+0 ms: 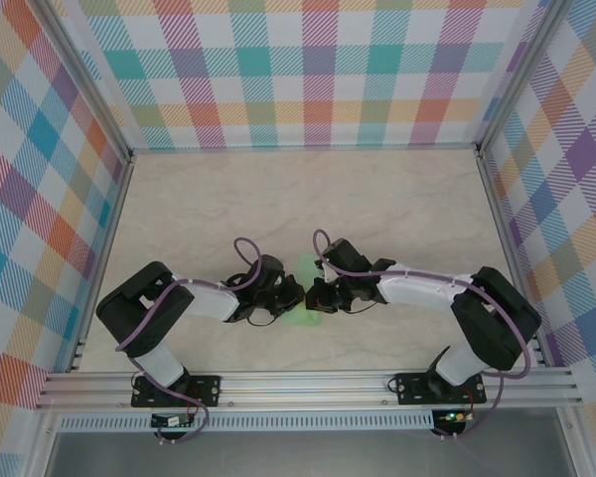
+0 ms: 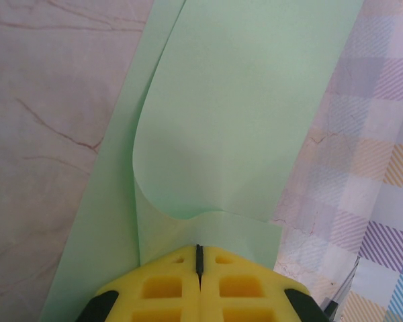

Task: Fold a paper plane with a square sheet of paper (pick it up from the middle)
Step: Fold the triangle a second time at the center of the table.

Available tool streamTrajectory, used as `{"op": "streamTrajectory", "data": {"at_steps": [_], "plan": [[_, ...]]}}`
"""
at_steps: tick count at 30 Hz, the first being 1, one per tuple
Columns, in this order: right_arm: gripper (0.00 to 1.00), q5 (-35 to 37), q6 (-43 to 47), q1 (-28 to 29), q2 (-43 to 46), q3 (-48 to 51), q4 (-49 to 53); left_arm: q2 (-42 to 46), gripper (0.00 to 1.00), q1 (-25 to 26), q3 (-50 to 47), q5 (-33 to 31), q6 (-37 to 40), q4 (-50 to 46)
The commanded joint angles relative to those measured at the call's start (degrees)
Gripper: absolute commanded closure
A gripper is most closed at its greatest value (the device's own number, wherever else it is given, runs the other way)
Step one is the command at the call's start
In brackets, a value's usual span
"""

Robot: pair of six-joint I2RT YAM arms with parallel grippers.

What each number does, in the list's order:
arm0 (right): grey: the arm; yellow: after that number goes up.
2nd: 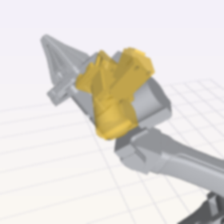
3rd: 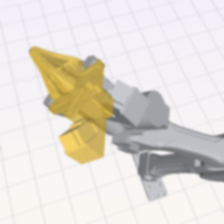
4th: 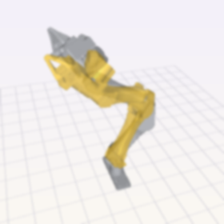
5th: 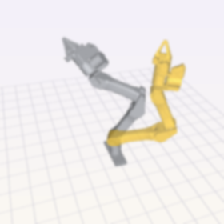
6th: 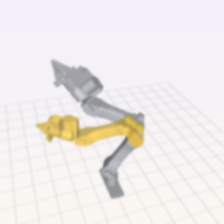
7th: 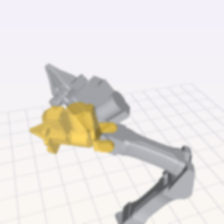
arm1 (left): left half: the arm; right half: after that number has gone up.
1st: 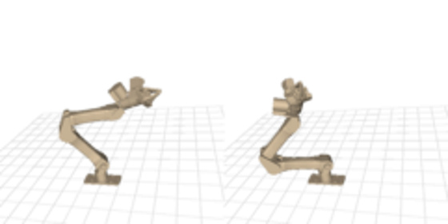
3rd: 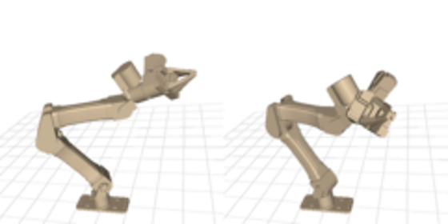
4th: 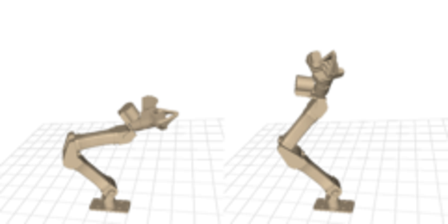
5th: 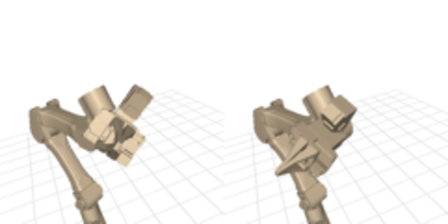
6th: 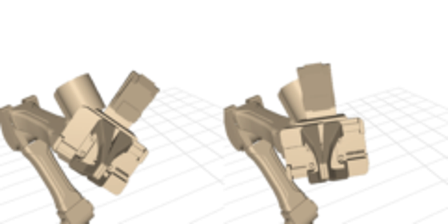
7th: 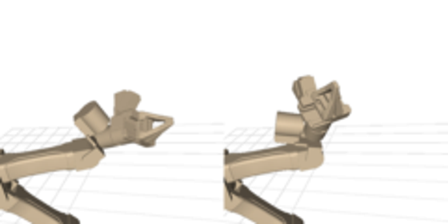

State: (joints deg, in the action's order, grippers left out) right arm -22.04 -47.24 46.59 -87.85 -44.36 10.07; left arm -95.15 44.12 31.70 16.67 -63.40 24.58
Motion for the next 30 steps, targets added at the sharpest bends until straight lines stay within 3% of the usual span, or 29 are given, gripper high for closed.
{"op": "streamTrajectory", "data": {"at_steps": [1, 30], "plan": [[0.91, -2.31, -1.89, 0.44, -1.86, -0.94, -1.28, -1.17, 1.0, 0.61, -0.85, -0.76, 1.26, -2.58], [0.9, -0.76, -0.66, 0.61, -7.74, 2.19, -1.68, -1.13, 1.0, 1.58, -0.68, -0.4, 1.7, -3.04]]}}
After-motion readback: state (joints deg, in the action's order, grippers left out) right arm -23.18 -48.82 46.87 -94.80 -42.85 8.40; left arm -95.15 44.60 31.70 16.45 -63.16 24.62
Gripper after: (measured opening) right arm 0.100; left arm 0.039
